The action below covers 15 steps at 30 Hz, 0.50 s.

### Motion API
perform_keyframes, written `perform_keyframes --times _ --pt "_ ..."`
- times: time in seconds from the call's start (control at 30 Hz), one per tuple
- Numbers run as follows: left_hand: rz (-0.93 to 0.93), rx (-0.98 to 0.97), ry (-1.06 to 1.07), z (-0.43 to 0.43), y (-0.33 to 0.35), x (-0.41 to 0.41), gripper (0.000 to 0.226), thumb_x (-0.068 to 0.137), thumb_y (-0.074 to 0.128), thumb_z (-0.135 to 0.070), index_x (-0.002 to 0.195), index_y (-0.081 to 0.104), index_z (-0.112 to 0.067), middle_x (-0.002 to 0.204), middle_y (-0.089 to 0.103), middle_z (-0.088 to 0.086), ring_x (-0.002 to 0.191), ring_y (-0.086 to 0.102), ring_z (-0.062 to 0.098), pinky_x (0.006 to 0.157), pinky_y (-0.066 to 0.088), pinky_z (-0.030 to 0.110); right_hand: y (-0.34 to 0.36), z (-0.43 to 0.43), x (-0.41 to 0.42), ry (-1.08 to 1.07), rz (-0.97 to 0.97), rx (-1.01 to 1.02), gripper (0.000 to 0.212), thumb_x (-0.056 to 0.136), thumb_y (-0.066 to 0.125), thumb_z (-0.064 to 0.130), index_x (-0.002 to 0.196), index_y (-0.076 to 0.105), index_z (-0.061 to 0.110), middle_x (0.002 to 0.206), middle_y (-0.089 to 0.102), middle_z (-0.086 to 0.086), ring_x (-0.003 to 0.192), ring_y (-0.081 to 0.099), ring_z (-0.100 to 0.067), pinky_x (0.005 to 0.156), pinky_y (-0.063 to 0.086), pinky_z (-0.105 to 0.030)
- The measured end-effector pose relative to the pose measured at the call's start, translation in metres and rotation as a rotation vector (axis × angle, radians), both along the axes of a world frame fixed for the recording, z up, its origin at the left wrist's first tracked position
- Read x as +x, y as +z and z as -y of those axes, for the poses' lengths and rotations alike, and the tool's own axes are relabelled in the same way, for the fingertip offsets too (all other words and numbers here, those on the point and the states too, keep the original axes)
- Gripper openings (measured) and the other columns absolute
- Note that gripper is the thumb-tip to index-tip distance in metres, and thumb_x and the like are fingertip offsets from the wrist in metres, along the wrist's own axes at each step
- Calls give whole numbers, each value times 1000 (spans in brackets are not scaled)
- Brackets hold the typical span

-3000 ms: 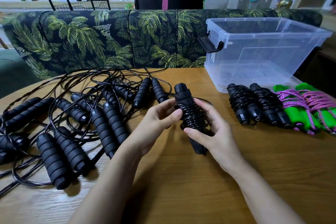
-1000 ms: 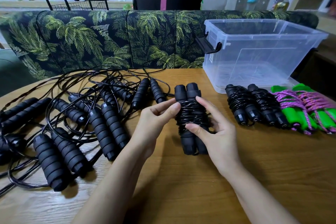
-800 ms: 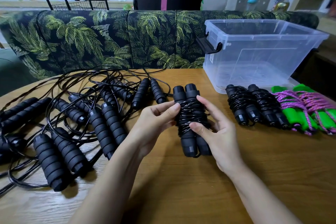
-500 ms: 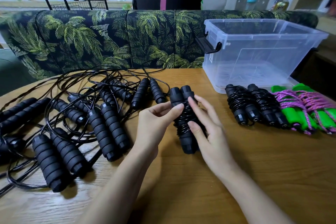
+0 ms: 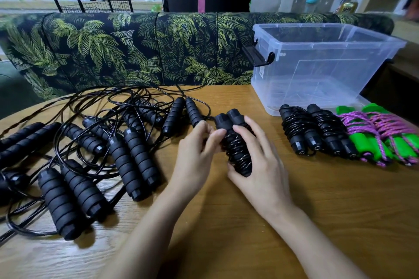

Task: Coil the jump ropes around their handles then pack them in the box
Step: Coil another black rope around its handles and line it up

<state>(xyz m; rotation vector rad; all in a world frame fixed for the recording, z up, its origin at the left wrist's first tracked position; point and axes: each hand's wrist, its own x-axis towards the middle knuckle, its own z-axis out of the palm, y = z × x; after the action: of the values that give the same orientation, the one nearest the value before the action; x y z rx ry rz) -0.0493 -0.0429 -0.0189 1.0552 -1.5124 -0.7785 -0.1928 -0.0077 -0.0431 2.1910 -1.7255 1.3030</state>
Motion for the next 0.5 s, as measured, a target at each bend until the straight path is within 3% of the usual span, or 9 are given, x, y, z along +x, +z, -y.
perform_keyframes --times 0.07,0.1,0.2,0.33,0.5 --pt "-10 -30 40 4 2 8 46 85 65 -54 74 46 -13 68 59 11 71 65 31 71 57 54 0 0 0 26 -34 -24 73 73 79 24 138 45 30 155 35 11 127 50 -18 83 55 -36" --pt "-15 -38 48 4 5 11 47 84 64 -54 72 46 -12 67 56 16 67 60 33 68 57 49 0 -1 -1 41 -50 -39 72 73 79 24 138 47 28 154 36 10 127 50 -18 83 55 -36" --pt "-29 -68 64 3 11 17 49 86 66 -45 69 47 -4 58 46 5 58 42 10 55 39 28 1 -2 0 90 -70 -70 70 74 77 23 138 50 24 153 39 8 128 50 -17 81 58 -36" --pt "-164 34 -4 3 18 25 49 86 69 -34 68 47 5 55 54 -3 55 52 3 56 43 15 1 -3 1 155 -109 -103 71 75 78 21 140 49 20 152 41 4 127 51 -17 86 56 -33" --pt "-352 180 -129 3 24 31 62 84 70 -36 86 51 23 78 63 22 69 62 20 60 54 25 3 -5 0 210 -148 -147 72 78 75 21 143 43 21 152 39 1 131 48 -17 79 60 -34"
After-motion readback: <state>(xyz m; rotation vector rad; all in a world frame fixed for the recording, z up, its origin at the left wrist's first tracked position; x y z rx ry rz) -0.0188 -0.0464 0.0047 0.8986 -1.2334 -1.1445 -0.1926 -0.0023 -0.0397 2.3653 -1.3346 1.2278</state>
